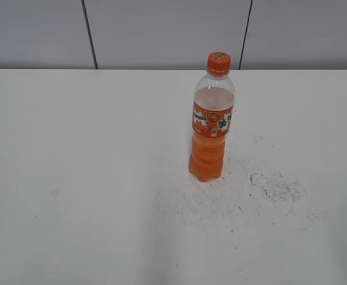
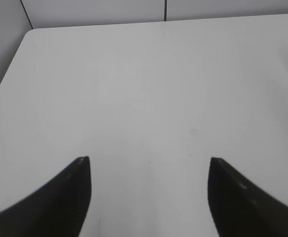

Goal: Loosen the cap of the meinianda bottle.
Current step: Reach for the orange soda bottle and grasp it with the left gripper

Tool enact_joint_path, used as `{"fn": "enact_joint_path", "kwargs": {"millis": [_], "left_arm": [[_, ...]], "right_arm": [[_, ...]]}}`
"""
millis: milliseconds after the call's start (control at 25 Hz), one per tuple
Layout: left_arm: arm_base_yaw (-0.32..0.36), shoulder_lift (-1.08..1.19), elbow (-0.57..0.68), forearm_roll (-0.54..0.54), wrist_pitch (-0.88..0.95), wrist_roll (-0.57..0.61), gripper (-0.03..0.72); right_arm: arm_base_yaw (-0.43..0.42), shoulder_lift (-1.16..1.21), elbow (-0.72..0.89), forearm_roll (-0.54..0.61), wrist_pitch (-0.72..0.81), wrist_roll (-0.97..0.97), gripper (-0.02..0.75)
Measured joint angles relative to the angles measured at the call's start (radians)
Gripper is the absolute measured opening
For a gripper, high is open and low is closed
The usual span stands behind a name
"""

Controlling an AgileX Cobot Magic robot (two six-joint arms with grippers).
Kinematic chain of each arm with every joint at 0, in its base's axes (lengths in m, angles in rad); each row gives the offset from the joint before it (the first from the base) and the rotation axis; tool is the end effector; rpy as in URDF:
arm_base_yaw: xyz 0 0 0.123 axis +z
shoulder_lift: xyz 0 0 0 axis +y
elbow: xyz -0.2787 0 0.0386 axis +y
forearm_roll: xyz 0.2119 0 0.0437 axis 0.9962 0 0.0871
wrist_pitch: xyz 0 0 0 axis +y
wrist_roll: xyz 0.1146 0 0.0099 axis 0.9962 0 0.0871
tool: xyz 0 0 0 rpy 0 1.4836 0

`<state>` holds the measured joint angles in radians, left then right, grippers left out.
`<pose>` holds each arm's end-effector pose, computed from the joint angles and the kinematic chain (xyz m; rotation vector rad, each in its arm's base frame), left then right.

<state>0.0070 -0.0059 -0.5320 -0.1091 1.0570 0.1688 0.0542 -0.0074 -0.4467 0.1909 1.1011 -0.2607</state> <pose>-0.0152 -0.0110 0.2583 0.1687 1.9910 -0.0166 -0.0123 0.0188 0.2322 -0.3400 2.0887 0.1095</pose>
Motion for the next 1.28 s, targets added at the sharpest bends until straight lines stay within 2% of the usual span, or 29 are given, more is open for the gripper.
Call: {"fn": "enact_joint_path", "kwargs": {"millis": [400, 680, 880, 1040, 1280], "left_arm": [[0.000, 0.007, 0.000, 0.000, 0.001, 0.000, 0.575], [0.000, 0.219, -0.049, -0.001, -0.130, 0.000, 0.575], [0.000, 0.386, -0.034, -0.050, -0.397, 0.037, 0.574], [0.000, 0.488, 0.073, -0.121, -0.742, 0.134, 0.564], [-0.009, 0.676, 0.217, -0.166, -1.187, 0.149, 0.554]], "right_arm": [[0.000, 0.000, 0.000, 0.000, 0.000, 0.000, 0.565], [0.000, 0.000, 0.000, 0.000, 0.000, 0.000, 0.565], [0.000, 0.000, 0.000, 0.000, 0.000, 0.000, 0.565], [0.000, 0.000, 0.000, 0.000, 0.000, 0.000, 0.565], [0.000, 0.000, 0.000, 0.000, 0.000, 0.000, 0.565]]}}
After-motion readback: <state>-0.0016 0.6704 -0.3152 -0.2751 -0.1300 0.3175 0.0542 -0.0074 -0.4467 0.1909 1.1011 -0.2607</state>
